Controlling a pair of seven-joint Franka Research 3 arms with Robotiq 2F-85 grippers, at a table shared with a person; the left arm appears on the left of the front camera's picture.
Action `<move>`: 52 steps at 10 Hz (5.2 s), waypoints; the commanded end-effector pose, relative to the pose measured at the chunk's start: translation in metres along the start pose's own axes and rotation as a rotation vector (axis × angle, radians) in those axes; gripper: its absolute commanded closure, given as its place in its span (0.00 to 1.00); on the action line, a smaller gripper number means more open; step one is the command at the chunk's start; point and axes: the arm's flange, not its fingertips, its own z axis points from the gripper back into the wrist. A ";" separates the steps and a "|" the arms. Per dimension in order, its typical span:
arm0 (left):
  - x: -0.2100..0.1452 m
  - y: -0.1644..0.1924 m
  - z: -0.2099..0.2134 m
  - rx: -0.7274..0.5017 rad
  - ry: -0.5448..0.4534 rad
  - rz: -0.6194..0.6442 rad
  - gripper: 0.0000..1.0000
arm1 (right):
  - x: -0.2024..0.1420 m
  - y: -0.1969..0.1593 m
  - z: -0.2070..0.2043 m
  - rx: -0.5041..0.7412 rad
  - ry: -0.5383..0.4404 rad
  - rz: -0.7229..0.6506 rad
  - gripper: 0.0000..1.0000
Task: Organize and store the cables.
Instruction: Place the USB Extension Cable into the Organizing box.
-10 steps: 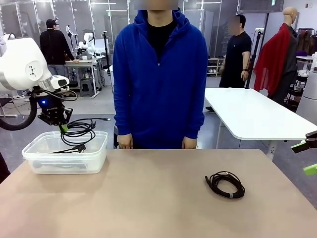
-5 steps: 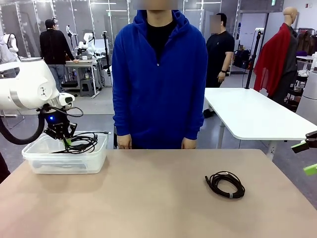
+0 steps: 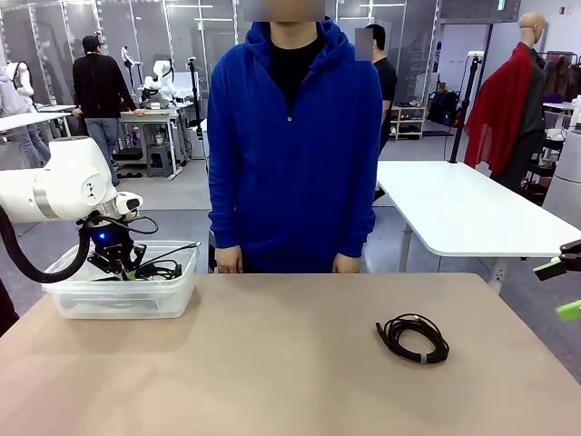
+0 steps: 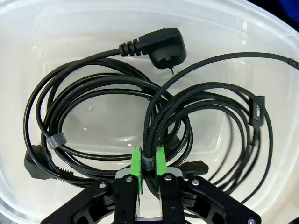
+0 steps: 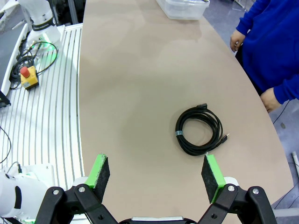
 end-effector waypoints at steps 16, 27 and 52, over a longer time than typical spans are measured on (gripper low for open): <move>-0.004 -0.004 0.033 0.002 -0.046 -0.014 0.00 | 0.000 0.001 -0.001 -0.001 -0.008 0.004 0.00; -0.004 -0.004 0.033 0.002 -0.046 -0.014 0.00 | 0.000 0.001 -0.001 -0.001 -0.008 0.004 0.00; -0.240 0.105 0.196 -0.242 -0.280 -0.859 0.00 | 0.000 0.001 -0.001 -0.001 -0.008 0.004 0.00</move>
